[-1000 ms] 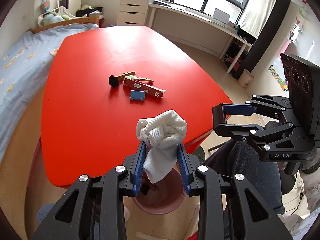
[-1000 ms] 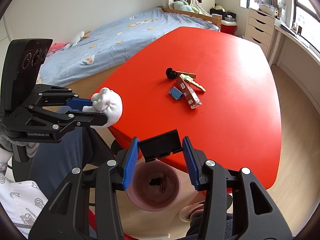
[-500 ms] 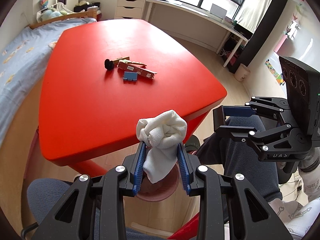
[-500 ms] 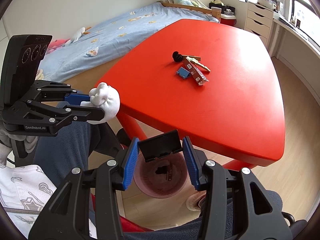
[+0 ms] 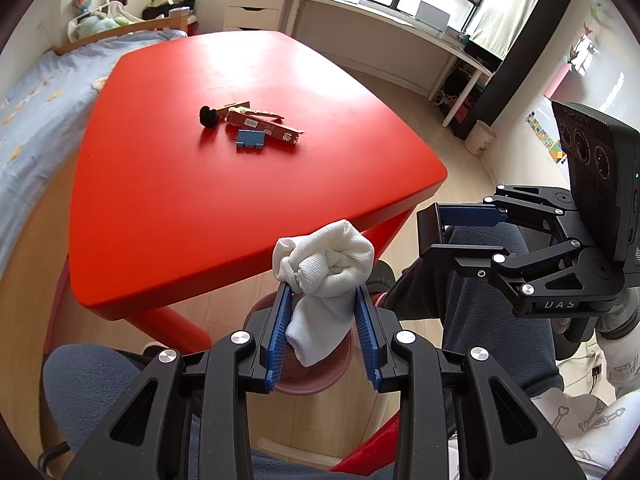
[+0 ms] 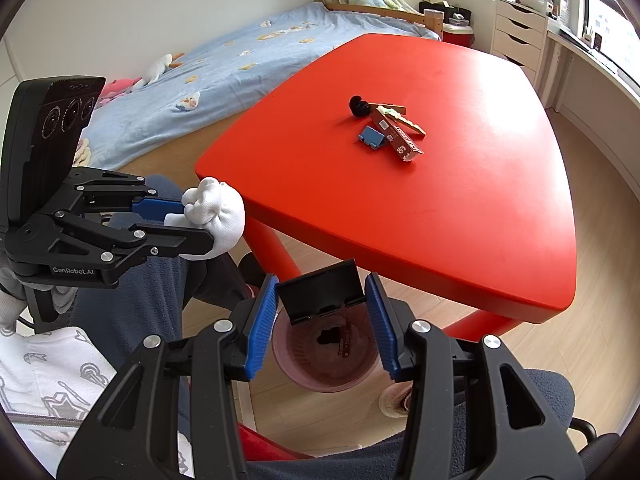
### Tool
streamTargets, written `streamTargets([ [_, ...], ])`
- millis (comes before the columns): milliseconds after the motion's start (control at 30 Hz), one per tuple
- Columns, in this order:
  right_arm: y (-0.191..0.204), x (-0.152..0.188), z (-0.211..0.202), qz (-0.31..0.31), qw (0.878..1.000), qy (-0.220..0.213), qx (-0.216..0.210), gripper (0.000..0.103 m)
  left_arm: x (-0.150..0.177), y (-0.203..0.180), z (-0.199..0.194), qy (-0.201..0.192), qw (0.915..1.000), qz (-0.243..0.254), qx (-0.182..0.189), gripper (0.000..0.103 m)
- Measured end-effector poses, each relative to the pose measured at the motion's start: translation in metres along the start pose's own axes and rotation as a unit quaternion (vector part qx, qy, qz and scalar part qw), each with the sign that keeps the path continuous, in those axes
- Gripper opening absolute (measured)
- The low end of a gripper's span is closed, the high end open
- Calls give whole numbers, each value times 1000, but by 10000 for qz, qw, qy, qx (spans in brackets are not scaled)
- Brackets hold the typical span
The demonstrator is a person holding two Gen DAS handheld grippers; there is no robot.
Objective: Collect trash
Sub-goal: 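Carry the sock and black case with both tools over the wastebasket, then open both tools to drop the sock and case into the wastebasket, then move both tools back up to the remaining items on the table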
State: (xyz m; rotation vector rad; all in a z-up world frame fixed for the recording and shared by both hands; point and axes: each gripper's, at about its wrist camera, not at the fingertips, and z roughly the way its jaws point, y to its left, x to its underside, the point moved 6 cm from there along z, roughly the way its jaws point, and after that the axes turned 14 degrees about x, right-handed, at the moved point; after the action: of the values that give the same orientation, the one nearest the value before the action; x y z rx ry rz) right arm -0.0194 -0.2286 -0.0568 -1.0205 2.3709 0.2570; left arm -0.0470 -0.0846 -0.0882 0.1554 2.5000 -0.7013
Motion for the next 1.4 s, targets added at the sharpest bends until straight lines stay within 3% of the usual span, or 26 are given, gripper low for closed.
streamTargets([
  [100, 2, 0, -2, 3, 10000, -5, -33, 45, 0, -2, 2, 26, 10000, 50, 32, 36],
  [133, 3, 0, -2, -5, 10000, 4, -51, 47, 0, -2, 2, 29, 10000, 55, 24, 47],
  [167, 4, 1, -3, -11, 10000, 8, -52, 59, 0, -2, 2, 22, 10000, 56, 26, 56],
  [200, 3, 0, -3, -3, 10000, -16, -28, 66, -1, -1, 1, -18, 10000, 48, 18, 75],
  [233, 2, 0, -4, 22, 10000, -37, -15, 77, -1, 0, 0, -76, 10000, 33, -5, 85],
  [333, -2, 0, -2, 97, 9999, 6, 57, 93, -2, 7, -2, -119, 9998, -39, -153, 91],
  [467, -7, 3, 2, 187, 9997, 86, 133, 97, -1, 15, -7, -186, 9993, -156, -280, 95],
  [1400, -10, 2, 8, 232, 9996, 167, 42, 99, -7, 22, -13, -289, 9986, -290, -320, 95],
])
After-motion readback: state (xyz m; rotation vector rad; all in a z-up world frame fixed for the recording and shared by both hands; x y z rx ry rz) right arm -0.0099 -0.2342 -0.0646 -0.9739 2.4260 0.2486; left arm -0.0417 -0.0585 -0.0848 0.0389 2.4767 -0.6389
